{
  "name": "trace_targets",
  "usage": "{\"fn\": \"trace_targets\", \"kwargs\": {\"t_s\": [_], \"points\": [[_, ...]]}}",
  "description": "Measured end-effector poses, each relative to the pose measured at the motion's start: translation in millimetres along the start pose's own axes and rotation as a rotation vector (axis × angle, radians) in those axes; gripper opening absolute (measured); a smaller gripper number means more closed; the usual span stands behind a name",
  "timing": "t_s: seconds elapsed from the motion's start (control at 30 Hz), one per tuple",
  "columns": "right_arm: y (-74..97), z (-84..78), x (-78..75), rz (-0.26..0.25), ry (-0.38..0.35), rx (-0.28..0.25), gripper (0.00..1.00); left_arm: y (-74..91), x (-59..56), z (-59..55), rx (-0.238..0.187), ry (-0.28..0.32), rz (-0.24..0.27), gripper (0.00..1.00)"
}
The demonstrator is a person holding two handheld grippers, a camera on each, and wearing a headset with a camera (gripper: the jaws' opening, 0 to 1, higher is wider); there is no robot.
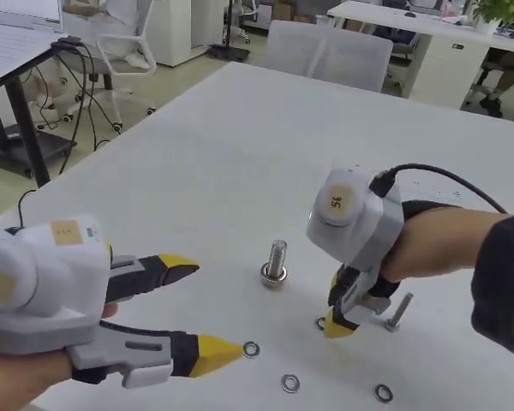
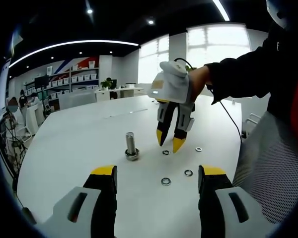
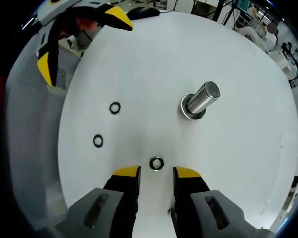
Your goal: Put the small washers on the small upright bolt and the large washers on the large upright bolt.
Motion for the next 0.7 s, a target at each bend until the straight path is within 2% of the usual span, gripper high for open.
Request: {"fn": "trace_targets", "kwargs": {"t_s": [0.7], "points": [[-7.9,3.6,7.6,0.005,0.011,-0.003,0.23,3.6,-2.4,-0.7,-0.003,0.000,-0.006,0.65]]}}
Point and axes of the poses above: the centre of the closed fingertips' face, and the gripper's own axes: y roughly backward along the fingers, x roughly to its left, z roughly out of its top, the point moved 6 cm from there along y, roughly backward along the fingers, and after that the axes turned 2 degrees about x, right-handed, at the moved point
